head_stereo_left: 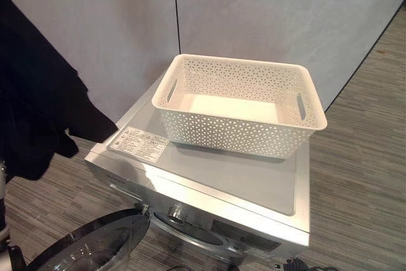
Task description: Grab the laundry basket,head to the washer,open it,put in the laundry and shut it.
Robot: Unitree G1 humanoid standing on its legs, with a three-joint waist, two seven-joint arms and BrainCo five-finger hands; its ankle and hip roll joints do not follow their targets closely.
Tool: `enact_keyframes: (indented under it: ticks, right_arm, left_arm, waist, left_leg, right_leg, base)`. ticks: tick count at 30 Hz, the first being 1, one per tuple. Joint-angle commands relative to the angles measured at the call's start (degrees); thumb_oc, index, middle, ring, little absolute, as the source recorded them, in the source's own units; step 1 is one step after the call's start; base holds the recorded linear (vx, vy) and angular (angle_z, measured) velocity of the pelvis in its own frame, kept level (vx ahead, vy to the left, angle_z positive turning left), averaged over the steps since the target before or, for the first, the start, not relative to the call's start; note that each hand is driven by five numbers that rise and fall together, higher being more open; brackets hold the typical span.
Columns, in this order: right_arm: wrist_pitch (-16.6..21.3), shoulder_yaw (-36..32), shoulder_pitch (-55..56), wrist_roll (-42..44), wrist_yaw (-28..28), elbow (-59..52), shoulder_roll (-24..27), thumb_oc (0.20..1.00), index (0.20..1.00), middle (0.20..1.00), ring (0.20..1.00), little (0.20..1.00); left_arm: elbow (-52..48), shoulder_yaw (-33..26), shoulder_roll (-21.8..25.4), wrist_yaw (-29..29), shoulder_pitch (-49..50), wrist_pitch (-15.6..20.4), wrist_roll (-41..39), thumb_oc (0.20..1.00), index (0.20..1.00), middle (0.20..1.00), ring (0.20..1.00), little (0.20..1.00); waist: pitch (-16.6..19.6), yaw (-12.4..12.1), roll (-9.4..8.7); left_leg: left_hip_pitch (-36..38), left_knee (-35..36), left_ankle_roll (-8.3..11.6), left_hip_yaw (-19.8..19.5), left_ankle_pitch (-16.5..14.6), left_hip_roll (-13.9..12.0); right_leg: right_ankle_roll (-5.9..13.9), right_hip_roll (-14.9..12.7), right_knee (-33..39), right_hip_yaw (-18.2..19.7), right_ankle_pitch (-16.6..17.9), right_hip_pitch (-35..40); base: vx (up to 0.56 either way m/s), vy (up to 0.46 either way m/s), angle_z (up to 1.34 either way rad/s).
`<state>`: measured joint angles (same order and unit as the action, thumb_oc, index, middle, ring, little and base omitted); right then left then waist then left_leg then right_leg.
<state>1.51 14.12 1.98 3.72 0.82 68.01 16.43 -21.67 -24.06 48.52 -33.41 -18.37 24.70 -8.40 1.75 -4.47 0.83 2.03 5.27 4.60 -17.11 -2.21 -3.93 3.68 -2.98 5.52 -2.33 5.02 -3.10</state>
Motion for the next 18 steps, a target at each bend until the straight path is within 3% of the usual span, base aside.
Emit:
enact_keyframes:
  ticks: [1, 5, 14, 18]
  right_arm:
    - [1.02, 0.15, -0.8, 0.58, 0.17, 1.85, 0.09, 1.0, 1.0, 1.0, 1.0, 1.0]
    - [1.36, -0.74, -0.66, -0.12, -0.23, 1.97, -0.61, 1.0, 1.0, 1.0, 1.0, 1.0]
    - [1.82, -0.55, -0.24, -1.48, -0.47, 1.14, -0.87, 1.0, 1.0, 1.0, 1.0, 1.0]
    - [2.02, -0.61, -0.21, -1.48, -0.37, 0.8, -0.84, 1.0, 1.0, 1.0, 1.0, 1.0]
  left_arm:
    - [3.53, -3.15, 1.49, -0.28, -1.17, -0.49, 2.9, 0.2, 0.2, 0.2, 0.2, 0.2]
    - [4.35, -8.57, -8.42, 0.37, 12.83, -2.37, 7.18, 0.2, 0.2, 0.2, 0.2, 0.2]
    - [7.57, -12.95, -17.37, -0.32, 26.45, -3.72, 9.62, 0.2, 0.2, 0.2, 0.2, 0.2]
    - [9.5, -11.66, -19.87, 1.45, 29.88, -3.92, 8.02, 0.2, 0.2, 0.2, 0.2, 0.2]
  waist:
    - [0.67, -0.57, -2.41]
    - [-0.44, -2.48, -2.95]
    - [-1.54, -4.94, -3.93]
    - [-1.91, -5.63, -4.23]
  left_leg:
    - [2.42, -0.51, -0.69, 1.72, -2.25, -0.38]
    - [2.0, -0.81, -0.84, 1.02, -2.12, -0.05]
    - [1.2, -0.94, -0.74, -0.14, -1.85, -0.38]
    - [0.66, -0.96, -0.51, -0.85, -1.47, -0.57]
  right_leg:
    - [3.57, -4.17, -1.52, 0.11, -5.95, 5.97]
    - [3.24, -4.13, -1.61, -0.47, -6.17, 6.17]
    - [2.71, -3.6, -1.21, -1.03, -6.47, 6.37]
    - [2.48, -3.29, -1.11, -1.72, -6.61, 6.49]
  base:
    - [-0.01, -0.03, 0.05]
    - [0.0, -0.006, 0.01]
    - [-0.01, -0.017, 0.1]
    - [-0.02, -0.034, 0.11]
